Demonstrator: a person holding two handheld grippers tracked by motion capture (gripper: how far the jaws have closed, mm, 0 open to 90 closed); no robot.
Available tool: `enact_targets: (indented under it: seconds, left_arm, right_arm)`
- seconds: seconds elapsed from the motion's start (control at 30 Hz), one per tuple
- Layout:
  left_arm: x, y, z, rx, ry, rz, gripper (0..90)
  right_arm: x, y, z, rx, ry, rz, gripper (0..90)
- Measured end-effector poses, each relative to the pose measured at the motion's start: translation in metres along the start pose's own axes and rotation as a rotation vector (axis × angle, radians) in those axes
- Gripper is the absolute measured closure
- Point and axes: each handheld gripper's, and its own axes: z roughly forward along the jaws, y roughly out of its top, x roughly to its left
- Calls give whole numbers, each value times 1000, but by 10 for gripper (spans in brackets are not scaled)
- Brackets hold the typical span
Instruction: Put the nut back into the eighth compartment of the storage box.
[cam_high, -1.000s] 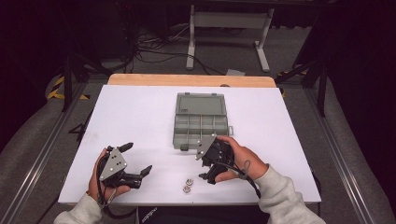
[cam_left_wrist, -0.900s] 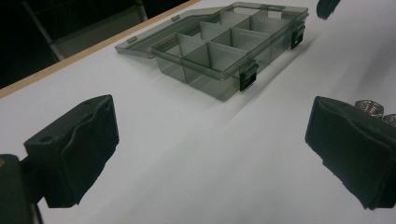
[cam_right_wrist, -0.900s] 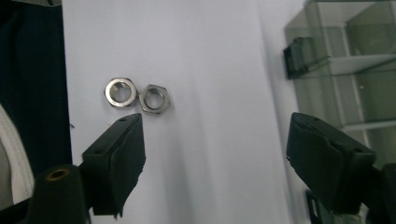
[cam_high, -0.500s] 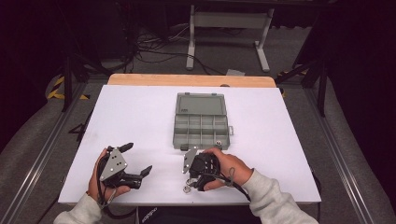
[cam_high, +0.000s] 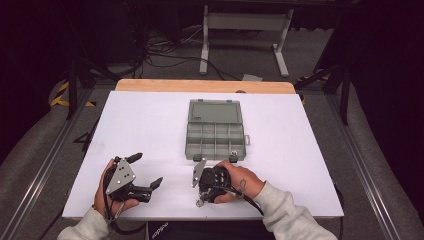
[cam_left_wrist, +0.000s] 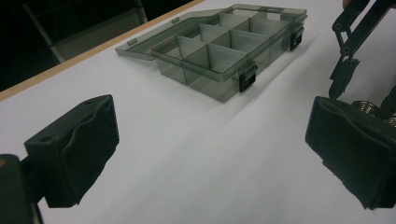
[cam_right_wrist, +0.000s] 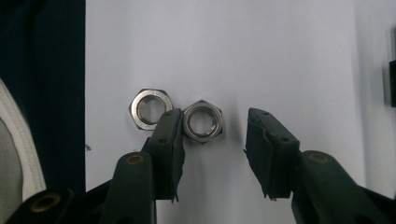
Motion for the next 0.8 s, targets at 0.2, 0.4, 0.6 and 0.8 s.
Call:
enact_targets:
  seconds: [0.2,0.4,0.6,0.8]
  left_arm:
    - [0,0,1,-1,-3,-3,34]
    - [0,0,1,1,-3,0,33]
    - [1,0,0,-3,1,-2,33]
    - [0,0,0,-6,-2,-3,33]
  right_arm:
    - [0,1,2,4,31,-3,672]
    - [0,0,2,5,40,4,706]
    - [-1,-3,-5,-7,25,9,706]
    - [-6,-10,-18,-22,0,30,706]
